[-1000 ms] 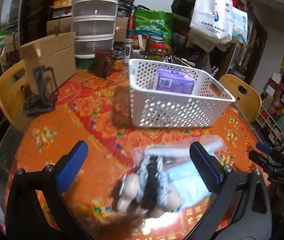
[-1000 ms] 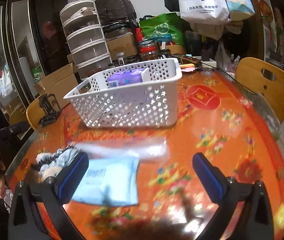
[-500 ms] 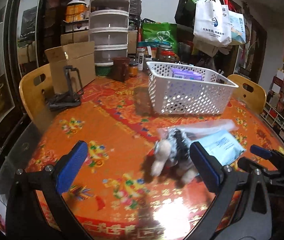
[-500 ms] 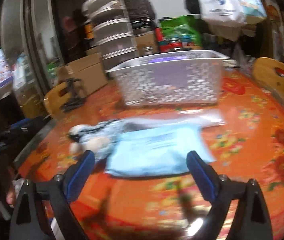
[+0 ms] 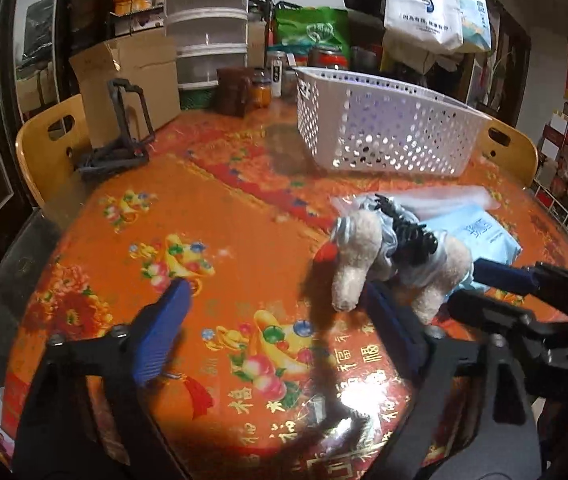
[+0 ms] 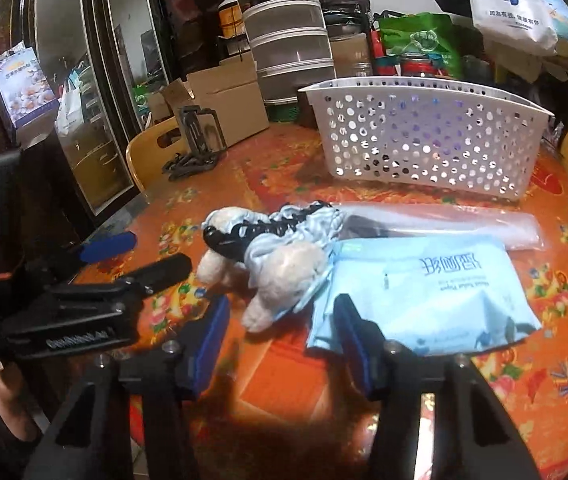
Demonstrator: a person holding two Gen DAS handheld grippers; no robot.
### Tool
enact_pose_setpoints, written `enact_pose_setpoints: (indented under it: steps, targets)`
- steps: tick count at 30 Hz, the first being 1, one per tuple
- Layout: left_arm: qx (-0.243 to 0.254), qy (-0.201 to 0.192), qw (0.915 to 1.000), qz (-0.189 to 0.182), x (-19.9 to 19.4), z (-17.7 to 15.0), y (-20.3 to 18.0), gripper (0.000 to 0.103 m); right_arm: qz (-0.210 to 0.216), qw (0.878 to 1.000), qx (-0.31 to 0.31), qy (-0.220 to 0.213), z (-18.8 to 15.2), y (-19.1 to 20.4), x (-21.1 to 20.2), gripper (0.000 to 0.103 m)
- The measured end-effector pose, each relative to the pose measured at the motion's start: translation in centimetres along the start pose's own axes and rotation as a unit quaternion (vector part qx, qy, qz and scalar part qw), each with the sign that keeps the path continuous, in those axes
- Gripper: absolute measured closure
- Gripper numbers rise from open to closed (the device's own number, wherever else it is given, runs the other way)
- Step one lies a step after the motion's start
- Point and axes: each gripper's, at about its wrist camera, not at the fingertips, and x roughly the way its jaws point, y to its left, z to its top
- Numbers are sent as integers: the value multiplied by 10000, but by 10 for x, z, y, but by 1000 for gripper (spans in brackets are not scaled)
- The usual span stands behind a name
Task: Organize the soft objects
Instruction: 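Grasp the white plush toy with both tools and lift it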
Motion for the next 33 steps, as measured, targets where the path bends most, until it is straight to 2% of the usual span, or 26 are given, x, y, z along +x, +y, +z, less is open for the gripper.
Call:
enact_pose_setpoints:
  steps: [4,8,10,12,14,17,22,28,33]
  targets:
    - [38,216,9997,-59,18,-1,-5,39,-8,10000,10,59,5,-4,6,55]
    - [158,381,9989,-213,29,-3,-15,40,7,9999,24,132,5,-6,10,57]
    - [253,417,9984,-269,33,-5,-22,40,44,9999,28,146,6,-6,11,60]
    - [312,462,9979,-328,35,-4,-28,45,72,9999,10,155,7,-6,13,67]
    - [342,488,9975,-374,38,-3,-33,64,93,9998,-5,160,9,-6,16,71]
    - [317,540,9971,-438,41,-1,-38,81,101,9999,0,140,10,-7,17,73]
    - [281,555,9969,-472,42,-2,-38,85,109,9998,-2,138,10,-8,18,73]
    - [258,551,9967,-536,41,-3,-38,90,150,9998,-87,102,11,-9,17,79]
    - [214,446,9967,-642,34,-2,-38,90,139,9998,-106,11,14,-14,9,80]
